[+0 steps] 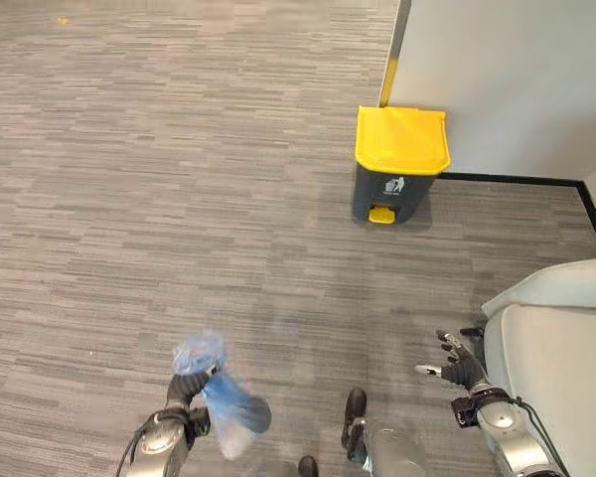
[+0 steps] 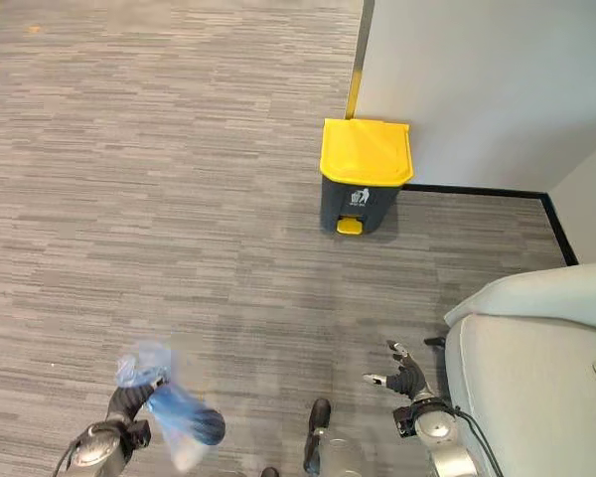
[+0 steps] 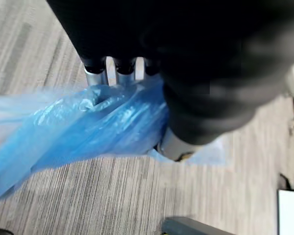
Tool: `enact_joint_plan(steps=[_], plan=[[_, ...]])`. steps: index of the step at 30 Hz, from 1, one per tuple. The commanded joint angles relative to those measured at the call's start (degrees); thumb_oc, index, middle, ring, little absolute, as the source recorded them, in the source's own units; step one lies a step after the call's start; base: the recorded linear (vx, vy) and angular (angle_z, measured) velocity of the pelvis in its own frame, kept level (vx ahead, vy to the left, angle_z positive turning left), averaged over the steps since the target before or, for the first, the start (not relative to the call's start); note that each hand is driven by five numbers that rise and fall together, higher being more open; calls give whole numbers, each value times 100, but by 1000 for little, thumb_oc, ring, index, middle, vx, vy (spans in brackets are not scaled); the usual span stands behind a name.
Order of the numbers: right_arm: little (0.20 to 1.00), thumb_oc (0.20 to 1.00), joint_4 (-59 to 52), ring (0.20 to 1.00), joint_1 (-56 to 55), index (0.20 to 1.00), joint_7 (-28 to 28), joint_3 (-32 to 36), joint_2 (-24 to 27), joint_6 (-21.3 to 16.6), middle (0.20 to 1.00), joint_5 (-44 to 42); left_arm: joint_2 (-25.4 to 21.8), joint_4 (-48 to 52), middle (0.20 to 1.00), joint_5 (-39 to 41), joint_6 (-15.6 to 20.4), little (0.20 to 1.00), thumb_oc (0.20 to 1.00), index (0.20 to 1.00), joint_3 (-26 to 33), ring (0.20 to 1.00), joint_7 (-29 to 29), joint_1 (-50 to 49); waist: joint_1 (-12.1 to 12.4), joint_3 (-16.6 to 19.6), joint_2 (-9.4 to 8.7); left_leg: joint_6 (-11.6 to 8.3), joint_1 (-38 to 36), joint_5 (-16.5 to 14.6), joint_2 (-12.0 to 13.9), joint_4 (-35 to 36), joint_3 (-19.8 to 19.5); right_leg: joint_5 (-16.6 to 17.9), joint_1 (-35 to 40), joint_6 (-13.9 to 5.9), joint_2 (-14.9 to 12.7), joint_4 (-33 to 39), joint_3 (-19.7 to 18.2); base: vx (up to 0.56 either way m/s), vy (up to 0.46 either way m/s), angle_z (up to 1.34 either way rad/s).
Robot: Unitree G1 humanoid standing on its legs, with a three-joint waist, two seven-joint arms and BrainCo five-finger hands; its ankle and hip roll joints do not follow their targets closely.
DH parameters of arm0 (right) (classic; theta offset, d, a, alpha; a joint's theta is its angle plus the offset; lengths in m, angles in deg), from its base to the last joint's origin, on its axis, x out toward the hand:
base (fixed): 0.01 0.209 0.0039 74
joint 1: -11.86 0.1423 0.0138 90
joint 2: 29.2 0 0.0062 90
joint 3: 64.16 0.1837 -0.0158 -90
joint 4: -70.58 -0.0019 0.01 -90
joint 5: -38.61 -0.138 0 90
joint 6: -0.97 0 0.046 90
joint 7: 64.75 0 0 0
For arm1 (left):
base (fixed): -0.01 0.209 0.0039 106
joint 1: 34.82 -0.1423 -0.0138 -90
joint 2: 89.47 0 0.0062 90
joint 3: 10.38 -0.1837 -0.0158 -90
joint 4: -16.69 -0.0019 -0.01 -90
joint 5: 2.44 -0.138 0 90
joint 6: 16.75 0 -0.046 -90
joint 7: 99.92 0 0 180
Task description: Gather garbage on tea table into small bin, then transfer packed bag to large trash can.
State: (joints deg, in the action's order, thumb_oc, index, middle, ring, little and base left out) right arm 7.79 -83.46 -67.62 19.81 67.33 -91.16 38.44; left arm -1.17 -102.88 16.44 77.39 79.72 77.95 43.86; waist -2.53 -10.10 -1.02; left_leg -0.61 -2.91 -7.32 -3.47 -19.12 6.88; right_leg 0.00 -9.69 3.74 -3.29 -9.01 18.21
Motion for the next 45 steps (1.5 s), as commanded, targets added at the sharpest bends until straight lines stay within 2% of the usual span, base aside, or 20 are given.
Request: enact_joint_plan(steps=[1, 3, 4, 5, 7, 8, 9, 12, 14, 15, 20, 26, 28, 30, 34, 38, 40, 41, 42, 45], plan=[[1000, 1000, -188, 1000, 40, 1000, -51, 43, 127, -174, 1000, -143, -372, 411, 200, -101, 256, 200, 200, 200, 102, 200, 72, 372, -166, -8, -105, -584, 73, 544, 1027, -254, -9, -254, 56, -753, -231, 175, -172, 111, -101, -20], [1000, 1000, -136, 1000, 42, 1000, -85, 66, 158, -154, 1000, -163, -353, 406, 200, -53, 255, 200, 200, 200, 96, 200, 64, 398, -142, -45, -142, -485, 307, 486, 1085, -546, 117, -380, 189, -675, -211, 241, -200, 198, -113, -13], [1000, 1000, -132, 1000, 126, 1000, -97, 58, 188, -157, 1000, -218, -345, 385, 200, -49, 256, 200, 200, 200, 77, 200, 49, 412, -50, -105, -171, -343, 626, 176, 768, -341, -20, -437, 320, -695, -180, 327, -338, 172, -48, -11], [1000, 1000, -131, 1000, 129, 1000, -97, 59, 185, -157, 1000, -218, -348, 385, 200, -49, 256, 200, 200, 200, 78, 200, 49, 415, -58, -92, -187, -336, 641, 204, 747, -320, -21, -422, 304, -699, -200, 336, -336, 173, -16, -20], [1000, 1000, -90, 1000, 181, 1000, -122, 72, 213, -171, 1000, -227, -331, 382, 200, -74, 268, 200, 200, 200, 53, 200, 54, 416, 10, -119, -245, -234, 1006, -157, 521, -84, -86, -471, 414, -764, -241, 458, -445, 130, 2, -40], [1000, 1000, -73, 1000, 199, 1000, -143, 78, 218, -179, 1000, -240, -334, 383, 200, -75, 277, 200, 200, 200, 36, 200, 55, 424, 62, -150, -261, -224, 1266, -134, 437, 27, -119, -489, 480, -771, -244, 500, -480, 149, 7, -32], [1000, 1000, -48, 1000, 217, 1000, -160, 79, 218, -184, 1000, -253, -347, 394, 200, -65, 287, 200, 200, 200, 37, 200, 50, 429, 112, -188, -269, -237, 1457, -19, 384, 193, -143, -508, 555, -777, -210, 538, -519, 156, 15, -12], [1000, 1000, 58, 1000, 236, 1000, -254, 82, 144, -176, 1000, -357, -411, 433, 200, -68, 298, 200, 200, 200, -13, 200, 39, 481, 317, -283, -215, -379, 2135, 882, 465, 803, 66, -676, 965, -759, -12, 623, -620, 242, 45, -8], [1000, 1000, 107, 1000, 227, 1000, -193, 71, 104, -163, 1000, -340, -430, 439, 200, -117, 275, 200, 200, 200, -4, 200, 80, 424, 370, -240, -189, -348, 1881, 780, 492, 1063, 137, -781, 1046, -793, 27, 568, -704, 315, 133, -46], [1000, 1000, 86, 1000, 203, 1000, -189, 39, 57, -171, 1000, -267, -425, 472, 200, -146, 284, 200, 200, 200, 10, 200, 75, 364, 373, -199, -226, -251, 1865, 716, 398, 925, 11, -839, 1184, -849, -36, 507, -756, 503, 279, -66], [1000, 1000, 69, 1000, 357, 1000, -109, -47, -82, -109, 1000, -127, -556, 440, 200, -166, 263, 200, 200, 200, 92, 200, 27, 404, 387, -149, -338, 91, 1566, 296, 244, 814, 166, -860, 903, -1042, -310, -322, -1119, 266, 185, -58], [1000, 1000, 12, 1000, 412, 1000, -59, -104, -147, -121, 1000, -121, -612, 480, 200, -148, 269, 200, 200, 200, 158, 200, -40, 435, 379, -192, -293, 345, 1270, 24, 81, 821, 204, -426, 480, -1210, -474, -1222, -1200, 137, 98, -10], [1000, 1000, -7, 1000, 441, 1000, -31, -149, -136, -102, 1000, -101, -581, 513, 200, -116, 272, 200, 200, 200, 147, 200, -56, 456, 364, -210, -228, 361, 1110, 8, 85, 950, 179, -324, 184, -1120, -472, -1245, -1136, 157, 65, -17], [1000, 1000, -59, 1000, 504, 1000, -28, -172, -66, -100, 1000, -117, -555, 504, 200, -47, 303, 200, 200, 200, 95, 200, -57, 476, 292, -301, -130, 347, 880, -43, 100, 1102, 142, -257, -175, -1086, -517, -959, -948, 268, 6, -30], [1000, 1000, -163, 1000, 506, 1000, -36, -186, -17, -105, 1000, -123, -486, 419, 200, -21, 321, 200, 200, 200, 41, 200, -62, 547, 113, -423, -117, 216, 375, -196, 77, 1336, -6, 157, -711, -1221, -659, 39, -746, 313, -110, -15], [1000, 1000, -272, 1000, 372, 1000, 9, -182, 2, -124, 1000, -62, -480, 502, 200, -135, 347, 200, 200, 200, -45, 200, -17, 601, -62, -461, -169, 57, -62, -436, 80, 1400, -284, 373, -778, -1342, -643, 336, -950, 355, -219, 51], [1000, 1000, -264, 1000, 327, 1000, 5, -163, 31, -157, 1000, -51, -447, 560, 200, -164, 342, 200, 200, 200, -80, 200, 31, 577, -81, -411, -176, 3, -99, -523, 89, 1282, -374, 447, -696, -1295, -651, 304, -965, 328, -246, 69], [1000, 1000, -249, 1000, 240, 1000, 5, -109, 62, -151, 1000, -11, -408, 576, 200, -191, 310, 200, 200, 200, -98, 200, 86, 534, -117, -292, -152, -190, -173, -501, 313, 1189, -335, 381, -581, -1226, -617, 280, -828, 191, -178, 85], [1000, 1000, -251, 1000, 236, 1000, 5, -110, 62, -150, 1000, -10, -408, 579, 200, -192, 309, 200, 200, 200, -98, 200, 86, 530, -125, -285, -148, -194, -167, -501, 318, 1187, -343, 381, -579, -1223, -615, 284, -818, 274, -269, 81], [1000, 1000, -243, 1000, 217, 1000, -3, -137, 129, -181, 1000, -60, -370, 567, 200, -202, 291, 200, 200, 200, -161, 200, 96, 563, -151, -222, -132, -382, 38, -179, 565, 567, -336, 203, -339, -1060, -431, 292, -651, 203, -242, 31]])
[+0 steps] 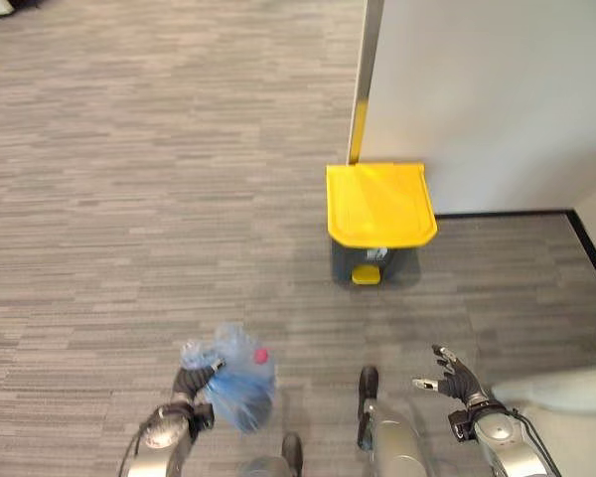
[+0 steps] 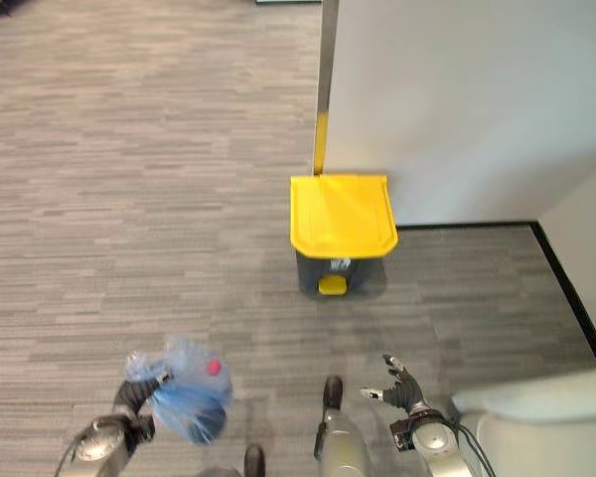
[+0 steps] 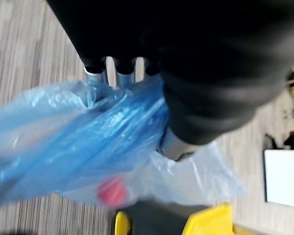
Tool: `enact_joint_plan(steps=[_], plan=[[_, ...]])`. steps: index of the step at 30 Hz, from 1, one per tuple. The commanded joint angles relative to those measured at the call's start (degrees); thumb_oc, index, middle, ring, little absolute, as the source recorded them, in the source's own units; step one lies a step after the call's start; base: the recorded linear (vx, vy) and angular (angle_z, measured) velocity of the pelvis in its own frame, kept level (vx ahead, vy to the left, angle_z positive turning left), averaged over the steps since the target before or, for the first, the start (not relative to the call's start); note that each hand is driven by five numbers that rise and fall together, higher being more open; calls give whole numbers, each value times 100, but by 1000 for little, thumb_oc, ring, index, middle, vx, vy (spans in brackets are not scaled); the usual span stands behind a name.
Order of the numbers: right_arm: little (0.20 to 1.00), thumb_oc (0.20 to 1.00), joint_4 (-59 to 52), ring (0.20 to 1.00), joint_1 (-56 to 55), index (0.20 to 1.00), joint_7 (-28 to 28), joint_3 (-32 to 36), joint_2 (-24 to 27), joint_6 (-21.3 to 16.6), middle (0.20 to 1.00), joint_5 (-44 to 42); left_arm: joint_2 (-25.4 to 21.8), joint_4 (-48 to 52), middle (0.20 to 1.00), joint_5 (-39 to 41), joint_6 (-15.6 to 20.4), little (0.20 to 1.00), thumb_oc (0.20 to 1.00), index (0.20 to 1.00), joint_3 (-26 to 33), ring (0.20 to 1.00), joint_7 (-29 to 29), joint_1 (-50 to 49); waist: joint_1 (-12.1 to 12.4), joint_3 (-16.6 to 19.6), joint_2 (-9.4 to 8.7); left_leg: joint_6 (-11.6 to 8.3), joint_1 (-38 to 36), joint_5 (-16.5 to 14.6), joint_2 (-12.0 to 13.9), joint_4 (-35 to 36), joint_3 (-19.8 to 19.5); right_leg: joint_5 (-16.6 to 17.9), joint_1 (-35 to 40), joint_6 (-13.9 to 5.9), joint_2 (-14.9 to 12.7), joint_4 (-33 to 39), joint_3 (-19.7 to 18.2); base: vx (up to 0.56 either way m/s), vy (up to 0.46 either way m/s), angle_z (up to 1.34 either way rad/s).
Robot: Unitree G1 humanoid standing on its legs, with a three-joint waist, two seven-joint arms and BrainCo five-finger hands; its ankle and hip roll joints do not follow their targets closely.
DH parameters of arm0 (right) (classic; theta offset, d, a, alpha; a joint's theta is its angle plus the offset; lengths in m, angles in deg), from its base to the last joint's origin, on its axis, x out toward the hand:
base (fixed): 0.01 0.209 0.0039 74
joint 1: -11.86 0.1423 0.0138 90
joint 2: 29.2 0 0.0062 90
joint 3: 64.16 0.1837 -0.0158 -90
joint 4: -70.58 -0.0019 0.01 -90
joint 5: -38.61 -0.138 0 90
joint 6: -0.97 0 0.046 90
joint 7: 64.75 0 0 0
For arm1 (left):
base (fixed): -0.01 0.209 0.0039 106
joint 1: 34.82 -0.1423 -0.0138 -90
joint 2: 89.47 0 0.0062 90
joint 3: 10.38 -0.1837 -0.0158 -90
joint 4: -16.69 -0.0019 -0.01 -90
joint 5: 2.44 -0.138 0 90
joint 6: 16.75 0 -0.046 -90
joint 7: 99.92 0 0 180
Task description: Gather garbage on tea table into small bin, then transfer packed bag to large trash can.
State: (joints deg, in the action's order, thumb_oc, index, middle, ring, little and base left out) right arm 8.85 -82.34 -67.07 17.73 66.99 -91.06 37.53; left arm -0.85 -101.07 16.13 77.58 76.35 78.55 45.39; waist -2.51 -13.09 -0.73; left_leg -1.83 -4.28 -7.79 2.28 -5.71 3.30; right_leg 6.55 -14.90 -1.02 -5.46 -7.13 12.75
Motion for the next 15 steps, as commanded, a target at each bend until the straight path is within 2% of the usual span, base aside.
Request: enact_joint_plan(steps=[1, 2, 4, 7, 9, 11, 12, 13, 14, 15], plan=[[1000, 1000, -345, 1000, 99, 1000, -85, 82, 214, -187, 1000, 6, -391, 381, 200, -137, 276, 200, 200, 200, 164, 200, 23, 470, -156, 86, -153, -335, 310, 153, 166, -1133, 117, -641, 336, -465, -139, 101, -8, 220, -275, -7], [1000, 1000, -331, 1000, 109, 1000, -112, 88, 256, -185, 1000, -27, -366, 367, 200, -106, 283, 200, 200, 200, 147, 200, 4, 523, -139, 58, -164, -283, 498, 214, 212, -1244, 158, -789, 457, -389, -83, 119, 1, 204, -229, 2], [1000, 1000, -336, 1000, 122, 1000, -144, 166, 287, -192, 1000, -84, -336, 358, 200, -119, 287, 200, 200, 200, 108, 200, 0, 544, -115, 52, -193, -182, 722, 21, 129, -982, 205, -906, 590, -375, -61, 164, -42, 133, -85, -2], [1000, 1000, -324, 1000, 149, 1000, -189, 197, 295, -199, 1000, -128, -327, 316, 200, -140, 291, 200, 200, 200, 79, 200, -1, 582, -77, 33, -234, -170, 1080, 6, 56, -817, 246, -963, 671, -368, -84, 217, -84, 79, -17, -8], [1000, 1000, -302, 1000, 154, 1000, -217, 193, 295, -206, 1000, -146, -333, 302, 200, -142, 288, 200, 200, 200, 62, 200, 3, 589, -16, -4, -236, -195, 1388, 217, -6, -688, 231, -1012, 802, -341, -29, 273, -139, 95, -13, 4], [1000, 1000, -279, 1000, 151, 1000, -251, 204, 267, -205, 1000, -182, -342, 289, 200, -169, 276, 200, 200, 200, 34, 200, 2, 595, 48, -50, -229, -219, 1690, 553, -23, -534, 324, -1079, 987, -304, 65, 336, -144, 110, -1, 2], [1000, 1000, -279, 1000, 150, 1000, -251, 205, 266, -206, 1000, -182, -343, 289, 200, -169, 276, 200, 200, 200, 32, 200, 1, 595, 52, -54, -234, -220, 1679, 557, -26, -525, 327, -1080, 995, -304, 62, 341, -146, 153, 17, -8], [1000, 1000, -259, 1000, 130, 1000, -284, 201, 230, -199, 1000, -216, -358, 301, 200, -185, 265, 200, 200, 200, 32, 200, 4, 573, 116, -74, -231, -234, 1865, 769, -41, -432, 447, -1133, 1140, -283, 154, 366, -212, 149, 25, -7], [1000, 1000, -244, 1000, 127, 1000, -288, 191, 207, -197, 1000, -220, -360, 320, 200, -178, 261, 200, 200, 200, 32, 200, 11, 549, 158, -83, -238, -245, 1927, 841, -40, -425, 480, -1160, 1210, -271, 187, 368, -261, 317, 112, -9], [1000, 1000, -240, 1000, 105, 1000, -248, 149, 187, -189, 1000, -148, -369, 377, 200, -218, 226, 200, 200, 200, 68, 200, 47, 396, 205, -39, -213, -186, 1695, 785, -89, -153, 403, -1242, 1306, -296, 260, 343, -389, 308, 140, -15]])
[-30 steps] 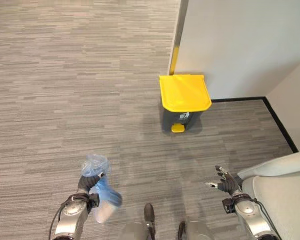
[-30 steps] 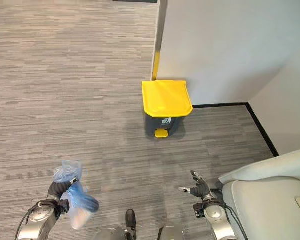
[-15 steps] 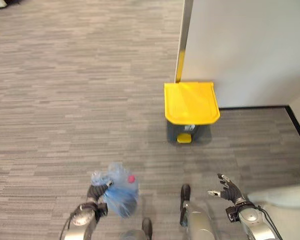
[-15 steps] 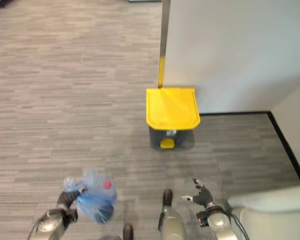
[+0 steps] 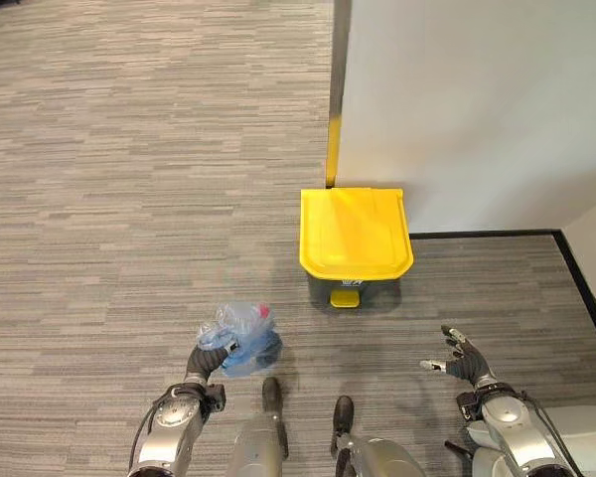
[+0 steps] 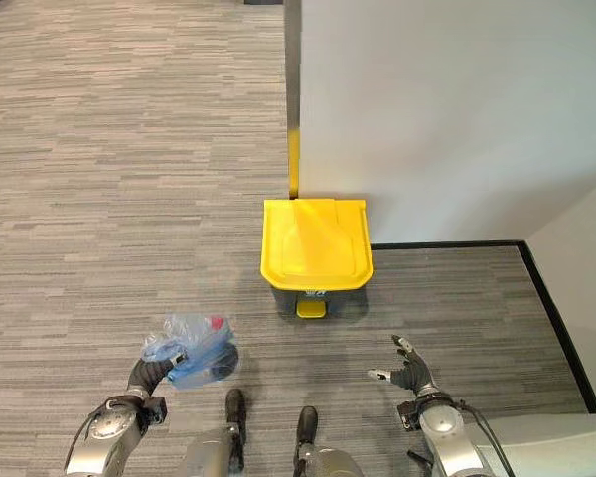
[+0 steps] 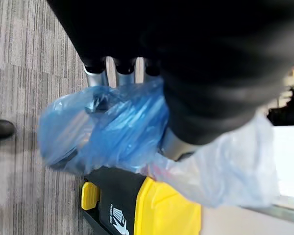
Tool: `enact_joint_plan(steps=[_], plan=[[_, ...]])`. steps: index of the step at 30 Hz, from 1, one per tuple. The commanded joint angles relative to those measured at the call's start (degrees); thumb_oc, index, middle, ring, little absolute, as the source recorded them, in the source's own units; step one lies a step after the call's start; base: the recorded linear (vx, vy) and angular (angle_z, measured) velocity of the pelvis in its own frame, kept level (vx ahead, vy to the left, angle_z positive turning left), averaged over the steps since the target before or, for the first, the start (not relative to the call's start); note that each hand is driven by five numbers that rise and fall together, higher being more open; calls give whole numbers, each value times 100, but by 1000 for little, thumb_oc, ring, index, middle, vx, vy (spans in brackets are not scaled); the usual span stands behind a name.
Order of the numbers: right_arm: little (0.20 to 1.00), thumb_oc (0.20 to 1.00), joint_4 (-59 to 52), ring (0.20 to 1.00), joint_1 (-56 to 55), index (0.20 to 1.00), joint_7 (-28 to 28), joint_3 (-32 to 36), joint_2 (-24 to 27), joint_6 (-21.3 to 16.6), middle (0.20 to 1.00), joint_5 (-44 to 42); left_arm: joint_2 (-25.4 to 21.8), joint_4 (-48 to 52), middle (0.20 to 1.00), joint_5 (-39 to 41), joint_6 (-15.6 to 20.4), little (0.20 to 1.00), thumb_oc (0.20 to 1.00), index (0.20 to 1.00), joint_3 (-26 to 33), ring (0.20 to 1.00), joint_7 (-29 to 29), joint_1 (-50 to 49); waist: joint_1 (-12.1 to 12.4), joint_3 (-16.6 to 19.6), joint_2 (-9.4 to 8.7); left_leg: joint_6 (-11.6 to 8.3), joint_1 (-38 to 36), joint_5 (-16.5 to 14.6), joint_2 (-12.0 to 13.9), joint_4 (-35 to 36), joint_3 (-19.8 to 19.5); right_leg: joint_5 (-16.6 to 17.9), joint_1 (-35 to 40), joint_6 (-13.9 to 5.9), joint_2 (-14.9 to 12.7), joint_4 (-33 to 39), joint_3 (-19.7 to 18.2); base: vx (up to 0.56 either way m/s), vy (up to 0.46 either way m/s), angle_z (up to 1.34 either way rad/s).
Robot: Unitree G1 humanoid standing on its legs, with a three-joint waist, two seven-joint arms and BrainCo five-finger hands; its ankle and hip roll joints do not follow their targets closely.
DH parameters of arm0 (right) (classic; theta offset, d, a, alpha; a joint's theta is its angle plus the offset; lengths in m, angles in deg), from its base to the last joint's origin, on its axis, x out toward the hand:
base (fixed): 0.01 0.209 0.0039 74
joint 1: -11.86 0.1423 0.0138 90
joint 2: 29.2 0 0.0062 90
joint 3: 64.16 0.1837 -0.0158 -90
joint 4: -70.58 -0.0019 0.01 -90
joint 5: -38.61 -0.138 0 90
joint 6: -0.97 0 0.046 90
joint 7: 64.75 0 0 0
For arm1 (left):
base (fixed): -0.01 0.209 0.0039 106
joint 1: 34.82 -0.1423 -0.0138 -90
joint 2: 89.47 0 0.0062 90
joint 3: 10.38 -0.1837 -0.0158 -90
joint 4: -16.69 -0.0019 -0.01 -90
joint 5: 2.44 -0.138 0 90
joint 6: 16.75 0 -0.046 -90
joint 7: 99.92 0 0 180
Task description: Gather garbage on tea table into small bin, then transfer packed bag to large trash can.
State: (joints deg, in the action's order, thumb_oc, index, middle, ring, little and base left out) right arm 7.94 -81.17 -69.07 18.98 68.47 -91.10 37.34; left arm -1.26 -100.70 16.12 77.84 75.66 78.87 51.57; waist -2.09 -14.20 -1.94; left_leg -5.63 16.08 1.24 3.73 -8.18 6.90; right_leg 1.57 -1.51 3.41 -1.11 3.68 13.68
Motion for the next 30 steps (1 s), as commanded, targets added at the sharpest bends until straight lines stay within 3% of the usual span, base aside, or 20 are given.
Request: enact_joint_plan(steps=[1, 4, 7, 10, 15, 20, 30], plan=[[1000, 1000, -140, 1000, -31, 1000, -30, 17, 16, -175, 1000, -84, -329, 345, 200, -243, 190, 200, 200, 200, 164, 200, 27, -285, 166, 111, -87, 231, -411, -129, -271, 153, -16, -764, 9, -761, -181, -761, -510, 414, 212, -60], [1000, 1000, -37, 1000, 28, 1000, 19, -3, -96, -130, 1000, 1, -380, 368, 200, -251, 179, 200, 200, 200, 228, 200, 43, -371, 185, 245, -149, 404, -661, -265, -381, 185, 52, -770, 63, -871, -293, -891, -754, 287, 181, -63], [1000, 1000, -22, 1000, 59, 1000, 26, -34, -120, -129, 1000, 6, -390, 380, 200, -248, 181, 200, 200, 200, 232, 200, 35, -368, 215, 242, -160, 440, -692, -319, -399, 159, 89, -767, 43, -899, -311, -936, -817, 103, 103, -34], [1000, 1000, -40, 1000, 213, 1000, 103, -157, -182, -117, 1000, 18, -458, 410, 200, -175, 184, 200, 200, 200, 328, 200, -19, -368, 285, 216, -189, 624, -772, -576, -480, 32, 134, -737, -173, -1026, -377, -1344, -1035, 119, 149, -50], [1000, 1000, -54, 1000, 315, 1000, 118, -239, -202, -115, 1000, 52, -481, 353, 200, -137, 192, 200, 200, 200, 336, 200, -72, -315, 291, 122, -134, 726, -901, -740, -509, -5, 204, -623, -584, -1125, -468, -1817, -909, 54, 53, -20], [1000, 1000, -61, 1000, 316, 1000, 133, -255, -151, -101, 1000, 57, -492, 329, 200, -56, 209, 200, 200, 200, 320, 200, -101, -291, 178, 44, -85, 700, -1079, -761, -476, 45, 132, -390, -1001, -1121, -484, -1563, -811, 112, -71, -33], [1000, 1000, 16, 1000, 104, 1000, 86, -125, 23, -103, 1000, 20, -337, 248, 200, -52, 170, 200, 200, 200, 262, 200, -13, -368, 147, 272, -160, 415, -1344, -657, -371, 274, -5, -348, -205, -936, -337, -512, -508, 95, -124, 23]])
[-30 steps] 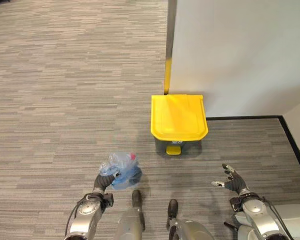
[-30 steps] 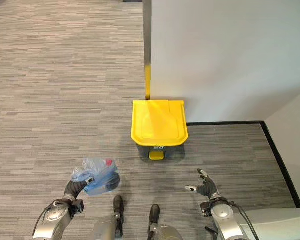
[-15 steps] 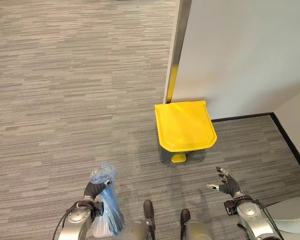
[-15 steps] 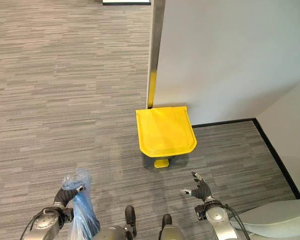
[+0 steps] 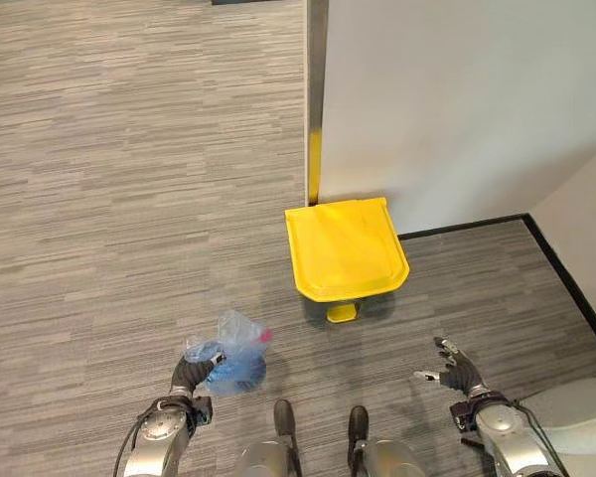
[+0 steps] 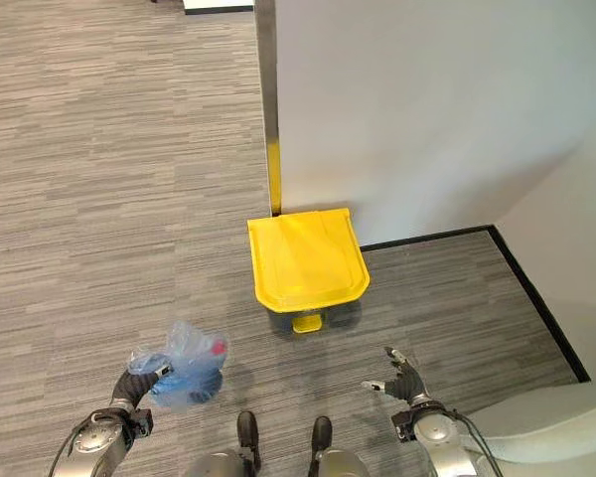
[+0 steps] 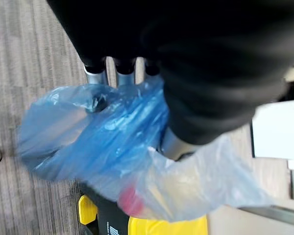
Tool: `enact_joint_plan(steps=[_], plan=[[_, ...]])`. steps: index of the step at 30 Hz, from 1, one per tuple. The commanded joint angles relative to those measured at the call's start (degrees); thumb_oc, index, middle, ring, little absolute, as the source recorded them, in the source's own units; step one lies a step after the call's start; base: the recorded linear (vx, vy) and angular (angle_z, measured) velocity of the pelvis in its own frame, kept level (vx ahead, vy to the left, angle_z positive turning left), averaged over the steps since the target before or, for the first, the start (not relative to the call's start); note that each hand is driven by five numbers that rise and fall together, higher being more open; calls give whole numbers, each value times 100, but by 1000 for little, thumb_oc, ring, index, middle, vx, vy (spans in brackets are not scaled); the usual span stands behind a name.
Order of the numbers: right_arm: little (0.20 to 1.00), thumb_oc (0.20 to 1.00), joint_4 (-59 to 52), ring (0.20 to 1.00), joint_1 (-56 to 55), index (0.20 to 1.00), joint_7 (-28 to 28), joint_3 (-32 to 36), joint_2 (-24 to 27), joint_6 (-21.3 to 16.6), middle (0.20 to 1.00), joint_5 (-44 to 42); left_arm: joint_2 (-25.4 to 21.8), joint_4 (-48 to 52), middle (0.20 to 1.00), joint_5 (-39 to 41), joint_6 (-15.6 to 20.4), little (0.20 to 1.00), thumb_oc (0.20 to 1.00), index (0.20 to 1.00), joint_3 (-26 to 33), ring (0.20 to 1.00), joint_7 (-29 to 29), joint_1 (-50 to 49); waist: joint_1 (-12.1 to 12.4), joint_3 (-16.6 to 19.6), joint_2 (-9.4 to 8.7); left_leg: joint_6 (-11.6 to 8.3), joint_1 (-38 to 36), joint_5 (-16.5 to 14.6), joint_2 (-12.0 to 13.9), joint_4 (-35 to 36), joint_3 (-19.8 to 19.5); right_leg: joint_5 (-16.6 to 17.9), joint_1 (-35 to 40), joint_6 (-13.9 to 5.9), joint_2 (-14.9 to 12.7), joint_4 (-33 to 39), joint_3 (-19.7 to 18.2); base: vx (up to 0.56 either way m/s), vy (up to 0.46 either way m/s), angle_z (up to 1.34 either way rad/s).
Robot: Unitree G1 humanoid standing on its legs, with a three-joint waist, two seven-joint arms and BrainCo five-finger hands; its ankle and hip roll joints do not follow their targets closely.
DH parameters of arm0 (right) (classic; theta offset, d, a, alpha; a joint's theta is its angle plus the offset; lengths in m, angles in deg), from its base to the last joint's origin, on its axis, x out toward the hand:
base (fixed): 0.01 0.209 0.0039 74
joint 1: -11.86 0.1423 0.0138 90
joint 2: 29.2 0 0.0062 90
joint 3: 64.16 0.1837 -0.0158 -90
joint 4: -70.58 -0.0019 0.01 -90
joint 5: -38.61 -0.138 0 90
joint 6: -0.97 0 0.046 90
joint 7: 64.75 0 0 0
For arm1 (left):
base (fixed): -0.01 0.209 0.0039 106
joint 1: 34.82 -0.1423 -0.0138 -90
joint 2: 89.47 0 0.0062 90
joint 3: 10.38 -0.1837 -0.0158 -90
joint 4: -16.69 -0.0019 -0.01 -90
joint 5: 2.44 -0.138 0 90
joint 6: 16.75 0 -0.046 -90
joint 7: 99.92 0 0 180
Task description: Gather garbage on tea table into small bin, then transfer packed bag to large trash can.
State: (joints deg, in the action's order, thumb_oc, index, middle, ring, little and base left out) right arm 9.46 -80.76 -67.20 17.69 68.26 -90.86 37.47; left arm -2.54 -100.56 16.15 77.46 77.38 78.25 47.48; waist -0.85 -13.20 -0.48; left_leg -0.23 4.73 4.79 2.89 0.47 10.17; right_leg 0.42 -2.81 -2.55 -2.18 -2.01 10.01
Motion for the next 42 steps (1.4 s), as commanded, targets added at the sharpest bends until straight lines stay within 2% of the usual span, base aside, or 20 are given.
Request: enact_joint_plan(steps=[1, 8, 11, 14, 16, 18, 20, 22, 24, 25, 26, 28, 29, 30, 32, 34, 38, 42], plan=[[1000, 1000, -142, 1000, 32, 1000, -99, 18, 54, -126, 1000, 9, -194, 234, 200, -60, 202, 200, 200, 200, 89, 200, 53, 26, 16, 184, -308, -141, -248, -1009, -279, -568, -327, -238, -13, -335, -221, 111, -129, 81, -55, 21], [1000, 1000, -180, 1000, 26, 1000, -91, 7, 25, -105, 1000, -5, -189, 309, 200, -85, 177, 200, 200, 200, 131, 200, 27, -30, 56, 195, -365, -118, -263, -1144, -311, -688, -355, -274, 138, -341, -232, 194, -159, 41, 32, 2], [1000, 1000, -135, 1000, 106, 1000, -100, -4, -9, -87, 1000, -8, -280, 323, 200, -72, 186, 200, 200, 200, 130, 200, -4, 62, 93, 164, -429, -32, -69, -1294, -397, -917, -403, -296, -10, -400, -294, -6, -307, 10, 183, -15], [1000, 1000, -154, 1000, 178, 1000, -102, -9, -80, -90, 1000, -27, -381, 367, 200, -97, 189, 200, 200, 200, 160, 200, -32, 86, 129, 98, -435, 92, 5, -1407, -487, -987, -442, -318, -322, -550, -368, -557, -397, 17, 207, -26], [1000, 1000, -167, 1000, 217, 1000, -82, -2, -124, -95, 1000, -33, -445, 342, 200, -139, 174, 200, 200, 200, 182, 200, -37, 131, 117, -16, -377, 211, -87, -1510, -559, -1010, -440, -261, -701, -664, -466, -1464, -424, 50, 230, -29], [1000, 1000, -170, 1000, 217, 1000, -101, -1, -164, -91, 1000, -55, -426, 272, 200, -137, 188, 200, 200, 200, 201, 200, -66, 145, 97, -80, -347, 245, -289, -1623, -629, -970, -439, -153, -1022, -643, -516, -1724, -337, 130, 165, -14], [1000, 1000, -187, 1000, 247, 1000, -101, 15, -138, -79, 1000, -75, -416, 252, 200, -82, 220, 200, 200, 200, 234, 200, -96, 156, 57, -133, -328, 254, -517, -1751, -729, -915, -499, 2, -1281, -610, -586, -1415, -214, 247, 80, 0], [1000, 1000, -199, 1000, 254, 1000, -131, 61, -61, -68, 1000, -132, -411, 120, 200, -23, 244, 200, 200, 200, 256, 200, -115, 231, -123, -233, -292, 171, -922, -1992, -841, -882, -716, 298, -1612, -720, -661, -420, 26, 459, 16, 38], [1000, 1000, -213, 1000, 213, 1000, -147, 113, -39, -56, 1000, -148, -409, 88, 200, -37, 256, 200, 200, 200, 268, 200, -132, 288, -215, -276, -293, 96, -1076, -2123, -842, -929, -860, 439, -1803, -795, -695, -29, 88, 368, -57, 72], [1000, 1000, -214, 1000, 193, 1000, -148, 130, -23, -48, 1000, -153, -400, 66, 200, -35, 259, 200, 200, 200, 254, 200, -126, 308, -261, -290, -278, 62, -1148, -2209, -819, -970, -948, 502, -1838, -822, -680, 102, 125, 580, -183, 98], [1000, 1000, -181, 1000, 92, 1000, -196, 230, 27, -38, 1000, -171, -407, 51, 200, -36, 261, 200, 200, 200, 227, 200, -150, 396, -408, -309, -286, 19, -1413, -2401, -807, -990, -1279, 784, -2177, -896, -676, 43, -97, 602, -231, 137], [1000, 1000, -189, 1000, -62, 1000, -208, 385, 49, -9, 1000, -237, -444, 72, 200, -30, 263, 200, 200, 200, 130, 200, -122, 503, -499, -256, -353, -73, -1582, -2619, -789, -1047, -1539, 880, -2114, -851, -787, -43, -342, 473, -237, 122], [1000, 1000, -97, 1000, -70, 1000, -267, 440, 68, -70, 1000, -286, -472, 35, 200, -27, 265, 200, 200, 200, 88, 200, -134, 615, -572, -233, -327, -175, -1665, -2609, -649, -1104, -1560, 979, -2303, -825, -799, -396, -381, 267, -196, 105], [1000, 1000, -83, 1000, -97, 1000, -269, 476, 65, -36, 1000, -298, -457, 55, 200, 2, 255, 200, 200, 200, 59, 200, -106, 566, -626, -186, -317, -218, -1621, -2632, -519, -1143, -1516, 926, -2339, -814, -802, -557, -347, 260, -219, 105], [1000, 1000, 53, 1000, -66, 1000, -378, 584, 89, -85, 1000, -459, -435, -23, 200, 75, 282, 200, 200, 200, 33, 200, -140, 653, -752, -168, -270, -317, -1593, -2477, -270, -1246, -1505, 868, -2427, -782, -776, -846, -221, 153, -177, 66], [1000, 1000, 70, 1000, -90, 1000, -406, 721, 88, -119, 1000, -639, -447, -51, 200, 85, 314, 200, 200, 200, 56, 200, -172, 664, -835, -115, -213, -323, -1606, -2457, -132, -1081, -1511, 821, -2544, -758, -681, -922, -209, 63, -99, 32], [1000, 1000, 205, 1000, 73, 1000, -503, 850, 87, -194, 1000, -870, -413, -119, 200, 126, 353, 200, 200, 200, 76, 200, -210, 799, -917, -91, -116, -313, -1584, -2375, -91, -797, -1367, 888, -2789, -796, -610, -847, -172, -30, 18, 6], [1000, 1000, 127, 1000, 232, 1000, -392, 702, 17, -183, 1000, -909, -381, 11, 200, 57, 338, 200, 200, 200, 108, 200, -122, 696, -818, -58, -94, -202, -1725, -2502, -215, -490, -1235, 1021, -2834, -879, -593, -751, -252, -50, 58, -20]])
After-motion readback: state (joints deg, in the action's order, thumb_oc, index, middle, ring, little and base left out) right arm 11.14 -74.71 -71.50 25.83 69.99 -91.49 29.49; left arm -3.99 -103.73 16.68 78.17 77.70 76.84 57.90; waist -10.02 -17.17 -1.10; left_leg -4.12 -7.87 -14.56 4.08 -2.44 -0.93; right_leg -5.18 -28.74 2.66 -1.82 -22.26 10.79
